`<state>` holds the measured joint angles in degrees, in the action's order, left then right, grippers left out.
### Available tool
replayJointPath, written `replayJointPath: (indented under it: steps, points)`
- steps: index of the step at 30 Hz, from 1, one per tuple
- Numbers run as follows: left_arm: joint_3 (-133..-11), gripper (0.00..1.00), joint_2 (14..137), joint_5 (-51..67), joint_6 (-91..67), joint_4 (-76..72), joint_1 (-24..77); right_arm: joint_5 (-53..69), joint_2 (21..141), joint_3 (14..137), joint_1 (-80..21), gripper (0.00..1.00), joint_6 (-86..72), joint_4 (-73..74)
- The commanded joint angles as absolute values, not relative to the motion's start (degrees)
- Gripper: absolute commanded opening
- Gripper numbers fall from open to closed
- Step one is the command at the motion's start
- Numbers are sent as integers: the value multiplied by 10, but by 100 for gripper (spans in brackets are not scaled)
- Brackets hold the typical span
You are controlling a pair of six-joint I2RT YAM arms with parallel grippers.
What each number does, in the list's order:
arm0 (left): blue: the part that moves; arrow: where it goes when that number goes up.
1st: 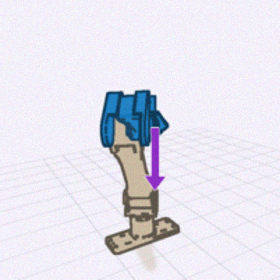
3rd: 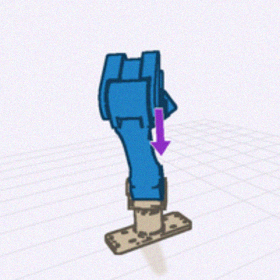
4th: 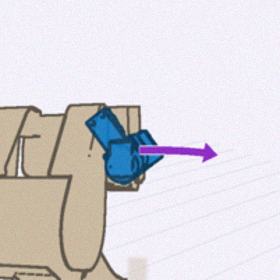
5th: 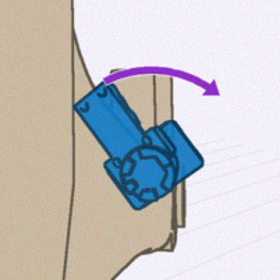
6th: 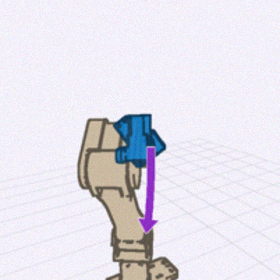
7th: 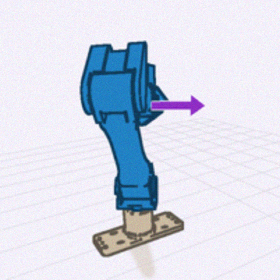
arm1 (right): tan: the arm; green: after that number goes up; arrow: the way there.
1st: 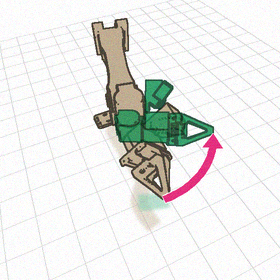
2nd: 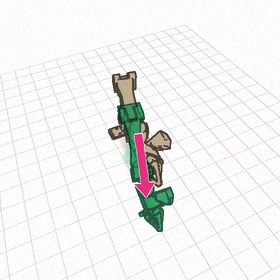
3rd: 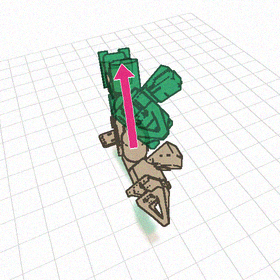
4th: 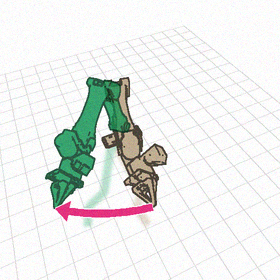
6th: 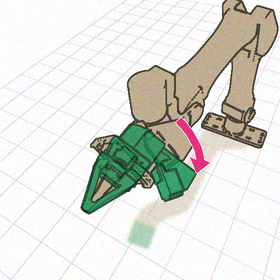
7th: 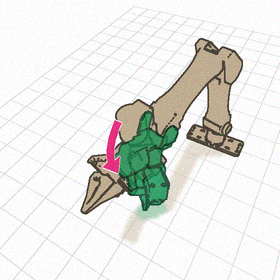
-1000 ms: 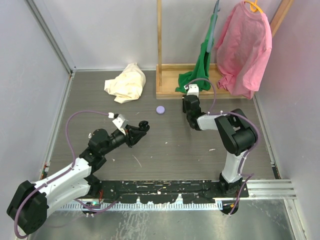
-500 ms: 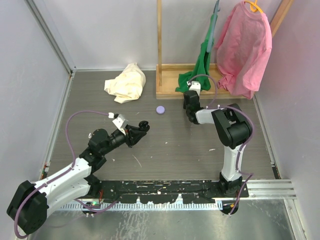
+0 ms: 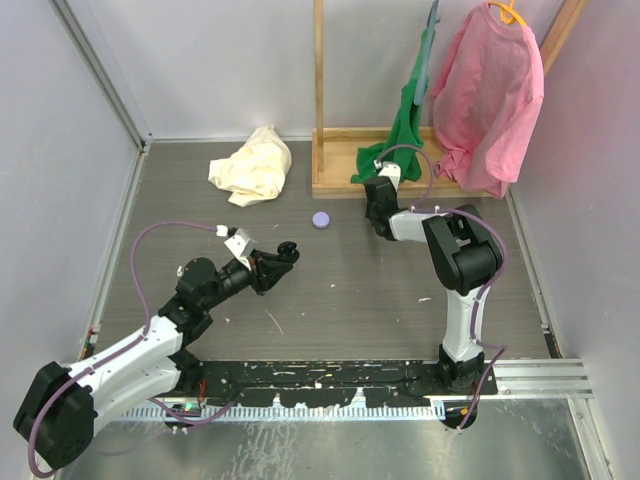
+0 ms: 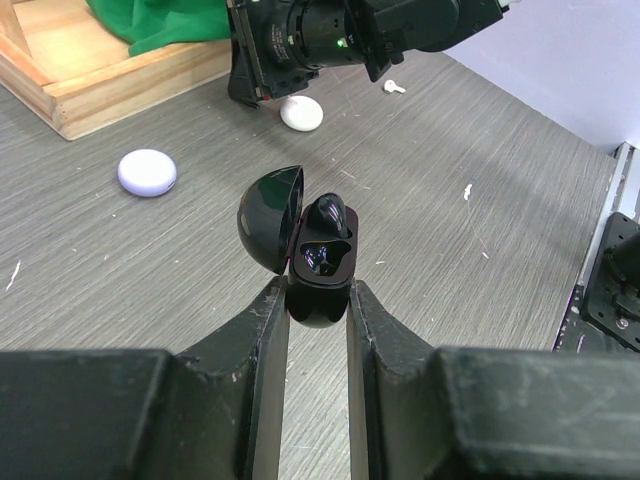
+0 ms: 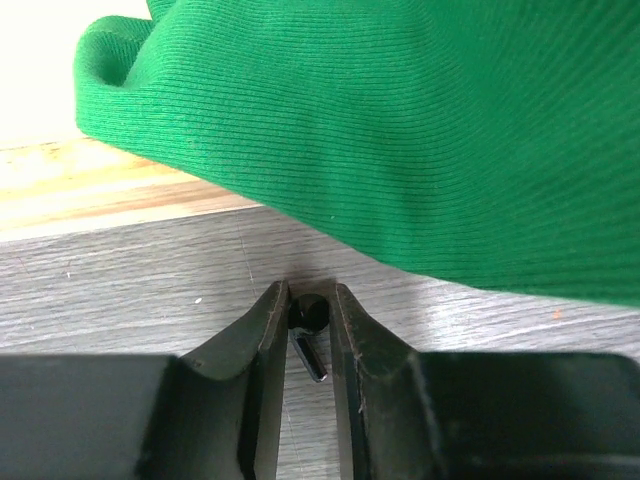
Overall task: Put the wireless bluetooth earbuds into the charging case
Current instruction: Move the earbud to the center of the board.
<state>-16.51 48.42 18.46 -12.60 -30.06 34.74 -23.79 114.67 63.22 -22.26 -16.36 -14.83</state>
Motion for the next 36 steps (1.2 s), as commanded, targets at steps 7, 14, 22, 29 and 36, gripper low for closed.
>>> replayJointPath:
  steps: [7, 14, 22, 29, 36]
  points:
    - [-163, 0, 469, 189, -120, -329, 345, -170, 1098, 618, -245, 17, -171, -72]
    - [-159, 0, 467, 182, -119, -331, 345, -139, 1047, 585, -287, 17, -185, 15]
    - [-155, 0, 462, 175, -119, -334, 345, -137, 978, 530, -365, 19, -216, 139]
    - [-152, 0, 462, 172, -119, -337, 345, -143, 893, 464, -420, 20, -274, 210]
    - [-152, 0, 459, 173, -120, -336, 346, -135, 851, 453, -432, 27, -280, 273]
